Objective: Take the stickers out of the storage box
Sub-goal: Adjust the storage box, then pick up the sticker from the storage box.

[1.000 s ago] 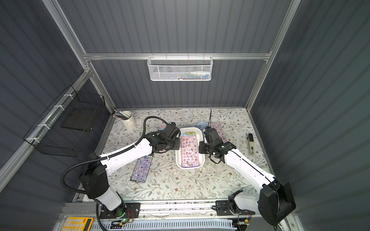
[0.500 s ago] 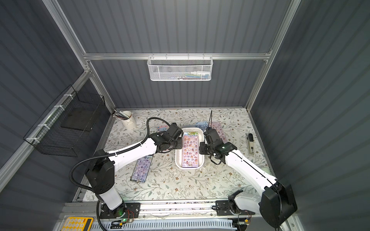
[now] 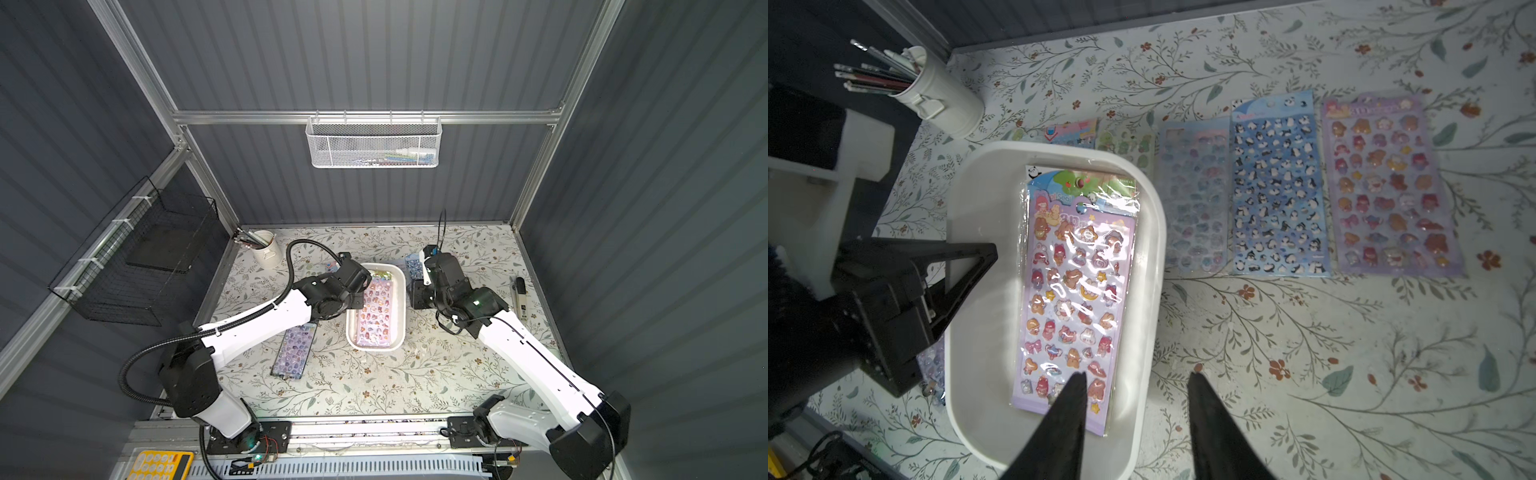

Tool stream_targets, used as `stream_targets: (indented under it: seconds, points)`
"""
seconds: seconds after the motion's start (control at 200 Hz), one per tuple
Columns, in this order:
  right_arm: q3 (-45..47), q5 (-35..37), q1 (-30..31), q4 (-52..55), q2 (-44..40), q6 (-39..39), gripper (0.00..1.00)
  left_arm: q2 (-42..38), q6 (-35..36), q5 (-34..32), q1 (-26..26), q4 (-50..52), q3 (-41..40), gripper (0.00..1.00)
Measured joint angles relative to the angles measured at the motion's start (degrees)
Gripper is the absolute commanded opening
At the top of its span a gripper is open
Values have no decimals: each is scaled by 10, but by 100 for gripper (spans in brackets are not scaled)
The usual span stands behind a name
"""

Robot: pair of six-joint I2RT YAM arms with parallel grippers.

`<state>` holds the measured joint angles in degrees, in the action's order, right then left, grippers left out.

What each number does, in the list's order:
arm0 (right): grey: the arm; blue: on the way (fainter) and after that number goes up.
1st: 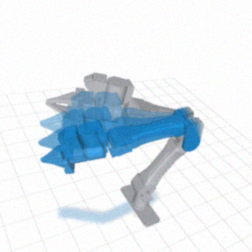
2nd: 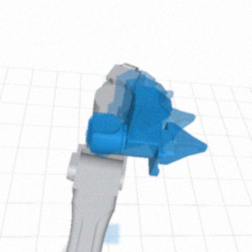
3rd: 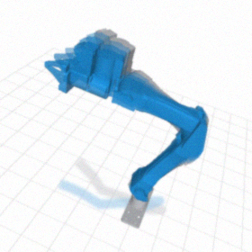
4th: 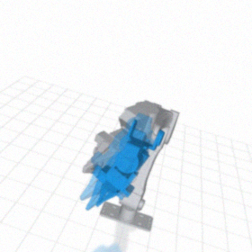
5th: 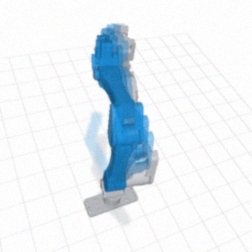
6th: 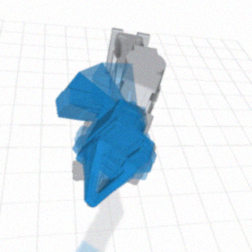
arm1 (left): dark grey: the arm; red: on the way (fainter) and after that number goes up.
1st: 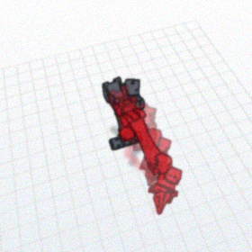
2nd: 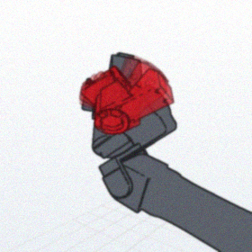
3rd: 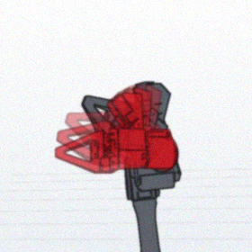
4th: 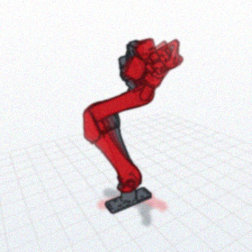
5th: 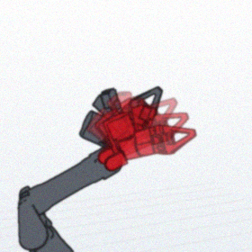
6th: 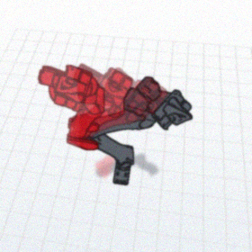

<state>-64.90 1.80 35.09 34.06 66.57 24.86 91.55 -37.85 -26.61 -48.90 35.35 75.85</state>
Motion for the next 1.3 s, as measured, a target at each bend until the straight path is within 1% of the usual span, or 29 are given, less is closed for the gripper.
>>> stream_targets:
  seconds: [0.09,0.2,0.375,0.52,0.665,0.99,1.191,1.301]
  points:
    - [-27,2,35,4,23,0,49,-32,-7,-16,4,2,-8,0]
    - [-55,2,75,2,73,3,50,-65,-15,-28,11,3,-21,0]
    - [-85,1,114,0,157,8,53,-89,-26,-43,21,9,-39,0]
    - [-106,6,122,-1,203,13,55,-96,-31,-47,25,14,-46,0]
    - [-129,27,127,-3,240,19,56,-101,-33,-50,26,15,-47,0]
    - [-140,80,139,-27,294,35,59,-104,-34,-50,26,14,-47,0]
    - [-150,75,139,-49,308,37,61,-108,-33,-52,26,13,-47,0]
    - [-150,60,138,-65,313,39,59,-111,-33,-56,30,14,-47,0]
